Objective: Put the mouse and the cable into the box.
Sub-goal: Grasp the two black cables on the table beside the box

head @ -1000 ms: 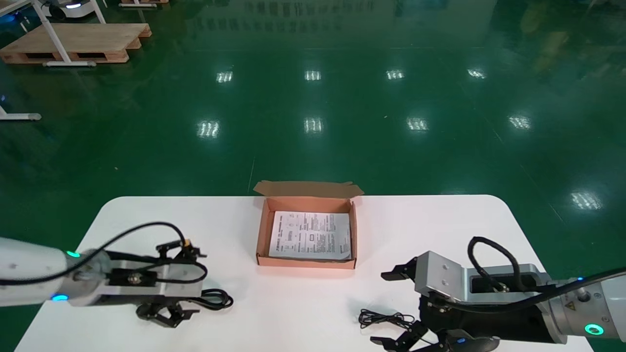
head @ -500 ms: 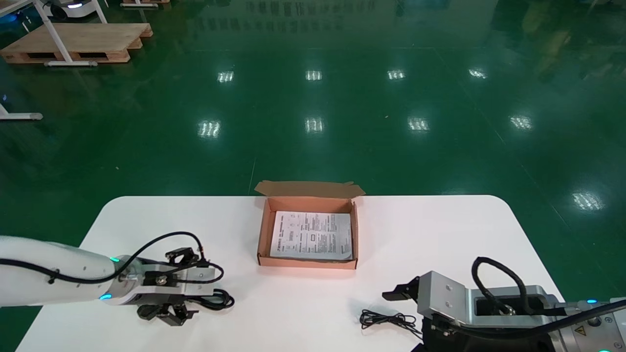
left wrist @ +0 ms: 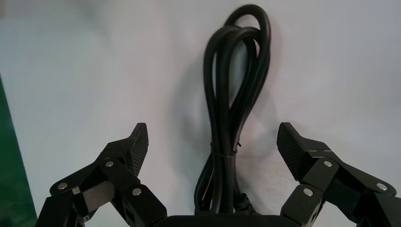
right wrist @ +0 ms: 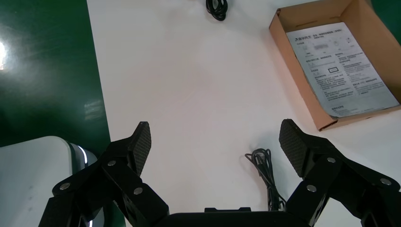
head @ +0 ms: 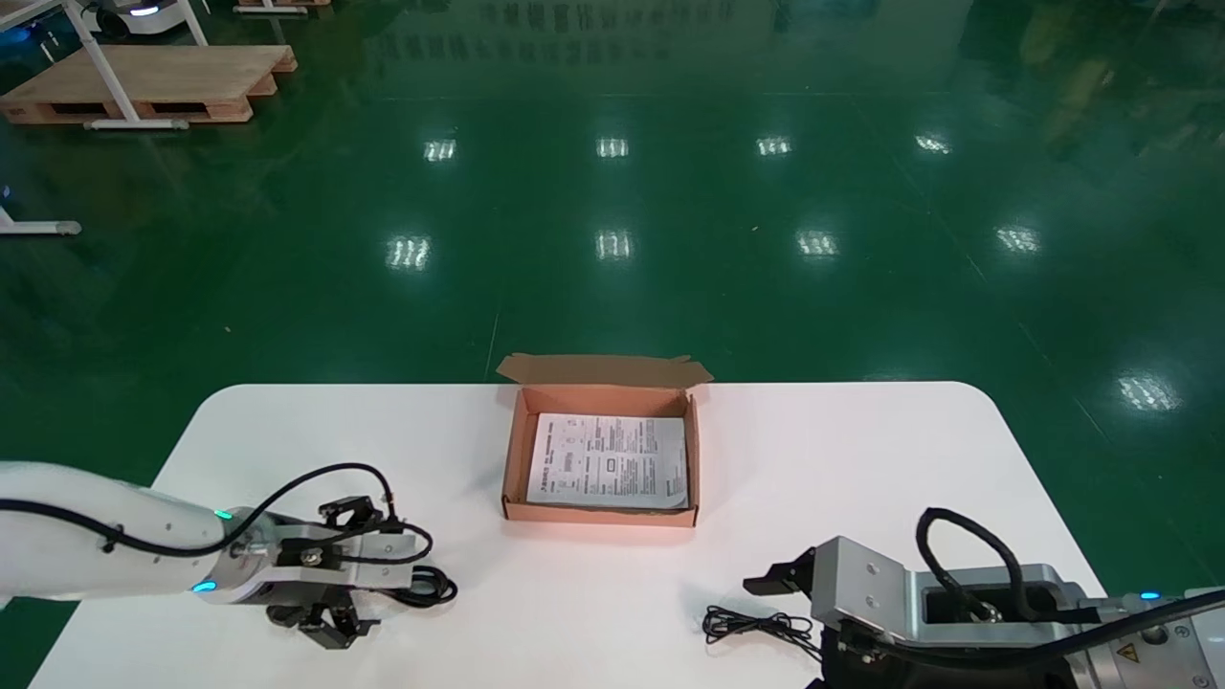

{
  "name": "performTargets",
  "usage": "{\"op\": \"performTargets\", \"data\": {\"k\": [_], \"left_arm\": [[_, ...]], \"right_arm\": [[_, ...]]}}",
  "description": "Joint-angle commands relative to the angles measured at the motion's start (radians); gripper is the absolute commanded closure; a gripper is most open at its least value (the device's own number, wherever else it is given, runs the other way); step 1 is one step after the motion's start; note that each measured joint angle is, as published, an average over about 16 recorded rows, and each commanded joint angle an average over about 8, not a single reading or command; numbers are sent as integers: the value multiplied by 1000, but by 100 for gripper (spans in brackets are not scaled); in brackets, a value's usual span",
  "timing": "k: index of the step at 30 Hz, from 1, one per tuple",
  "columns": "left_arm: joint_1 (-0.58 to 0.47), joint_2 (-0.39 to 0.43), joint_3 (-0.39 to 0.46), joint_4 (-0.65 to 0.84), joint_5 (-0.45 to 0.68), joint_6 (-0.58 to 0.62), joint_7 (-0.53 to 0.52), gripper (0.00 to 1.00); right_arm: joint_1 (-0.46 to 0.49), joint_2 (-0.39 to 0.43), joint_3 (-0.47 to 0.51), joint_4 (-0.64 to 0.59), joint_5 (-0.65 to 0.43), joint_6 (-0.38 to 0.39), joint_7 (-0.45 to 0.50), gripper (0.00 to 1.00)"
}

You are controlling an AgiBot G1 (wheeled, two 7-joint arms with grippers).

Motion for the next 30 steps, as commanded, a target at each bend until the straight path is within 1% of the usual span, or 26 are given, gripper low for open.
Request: {"op": "performTargets", "data": {"k": [1, 5, 10, 14, 18, 24, 30], "left_arm": [[0, 3, 4, 3, 6, 0, 3, 0], [1, 4, 6, 2, 10, 0, 1, 0], [2, 3, 6, 0, 10, 1, 0, 0], [2, 3, 6, -1, 11, 1, -1, 0], [2, 3, 6, -1, 11, 1, -1, 0], [2, 3, 6, -2, 11, 1, -1, 0], [2, 3, 6, -2, 11, 1, -2, 0]], "right_arm": [[-1, 1, 2, 0, 4, -1, 2, 0], [2, -10, -18, 13, -52, 16, -6, 0], [7, -71, -77, 5, -209, 70, -35, 0], [16, -145, -120, -54, -335, 139, -47, 0], [36, -219, -152, -139, -431, 199, -55, 0], [66, -300, -194, -260, -517, 232, -82, 0], [82, -330, -206, -342, -545, 257, -111, 0]]}}
